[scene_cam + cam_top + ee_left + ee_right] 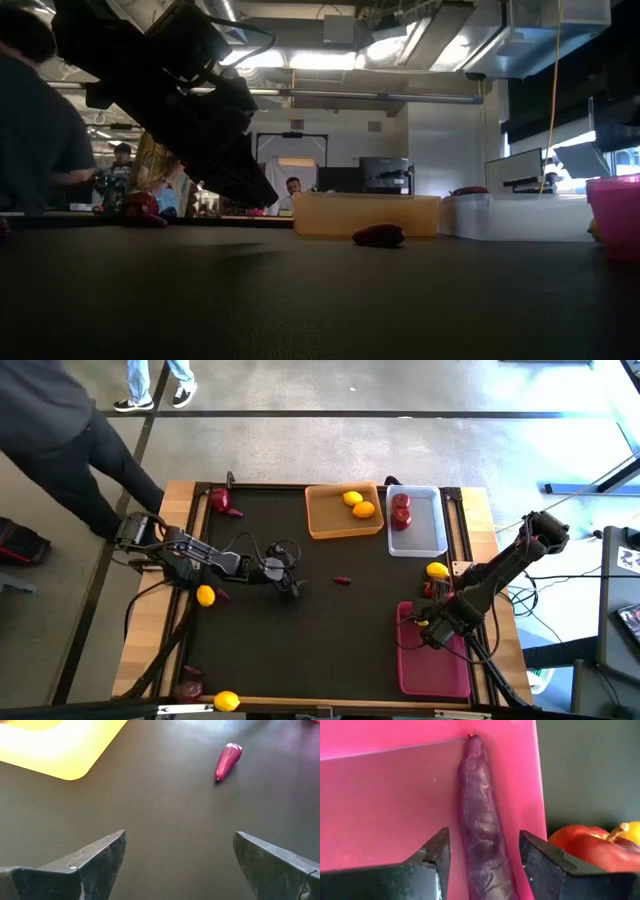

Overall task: Sort produce into baskets
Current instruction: Put the red apple into the white bin

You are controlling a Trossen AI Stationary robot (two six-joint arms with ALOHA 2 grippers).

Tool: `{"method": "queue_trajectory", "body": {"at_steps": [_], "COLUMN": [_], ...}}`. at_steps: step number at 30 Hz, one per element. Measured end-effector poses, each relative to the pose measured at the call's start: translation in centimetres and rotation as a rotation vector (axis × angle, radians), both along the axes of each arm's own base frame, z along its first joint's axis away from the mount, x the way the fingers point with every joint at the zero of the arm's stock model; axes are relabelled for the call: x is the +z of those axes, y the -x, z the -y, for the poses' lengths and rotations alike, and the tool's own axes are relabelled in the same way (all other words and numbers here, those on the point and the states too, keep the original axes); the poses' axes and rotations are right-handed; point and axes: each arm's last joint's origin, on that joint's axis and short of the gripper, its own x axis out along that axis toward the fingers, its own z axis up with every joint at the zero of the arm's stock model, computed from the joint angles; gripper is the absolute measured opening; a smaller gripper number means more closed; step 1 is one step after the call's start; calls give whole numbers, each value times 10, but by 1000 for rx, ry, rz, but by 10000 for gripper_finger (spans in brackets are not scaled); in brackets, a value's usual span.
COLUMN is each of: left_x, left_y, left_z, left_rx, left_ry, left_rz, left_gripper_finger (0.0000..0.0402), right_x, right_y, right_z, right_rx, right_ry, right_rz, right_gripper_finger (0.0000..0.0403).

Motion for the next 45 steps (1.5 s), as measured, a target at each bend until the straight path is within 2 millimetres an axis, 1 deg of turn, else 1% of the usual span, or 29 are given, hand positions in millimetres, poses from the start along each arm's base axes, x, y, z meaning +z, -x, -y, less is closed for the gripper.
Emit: {"method": "queue_trajectory", "body": {"at_steps": [3, 5, 7, 10, 12, 15, 19, 21, 25, 28, 32, 35, 38, 42, 45], "left_x": [0, 0, 0, 0, 0, 0, 0, 0, 0, 0, 0, 0, 0, 0, 0], "left_y": [0, 0, 0, 0, 0, 0, 0, 0, 0, 0, 0, 0, 0, 0, 0], "left_z": [0, 0, 0, 0, 0, 0, 0, 0, 0, 0, 0, 0, 0, 0, 0], "left_rx": [0, 0, 0, 0, 0, 0, 0, 0, 0, 3, 5, 7, 7, 9, 8], "left_ry": [0, 0, 0, 0, 0, 0, 0, 0, 0, 4, 7, 9, 9, 17, 17], "left_rz": [0, 0, 0, 0, 0, 0, 0, 0, 0, 2, 3, 4, 4, 6, 6], "left_gripper_finger": [363, 363, 363, 363, 363, 363, 363, 363, 363, 363, 363, 363, 363, 363, 363], "right_x": [1, 7, 17, 38, 52, 71, 86, 88, 88, 87, 86, 85, 84, 85, 86], "right_y": [0, -2, -4, -9, -14, -21, -29, -34, -47, -54, -59, -57, -53, -45, -40], "right_z": [-1, -4, -7, -12, -15, -18, -16, -12, 4, 16, 33, 47, 57, 61, 64], "right_rx": [-1, -1, 0, 3, 17, 46, 45, 25, -24, -36, -67, -100, -95, -98, -141], "right_ry": [-15, -50, -71, -93, -96, -63, 14, 38, 65, 70, 99, 128, 167, 165, 150], "right_rz": [-13, -27, -25, -5, 33, 141, 271, 300, 296, 261, 208, 126, 41, -42, -91], "right_gripper_finger": [186, 186, 186, 186, 186, 186, 186, 186, 186, 186, 186, 186, 186, 186, 188]}}
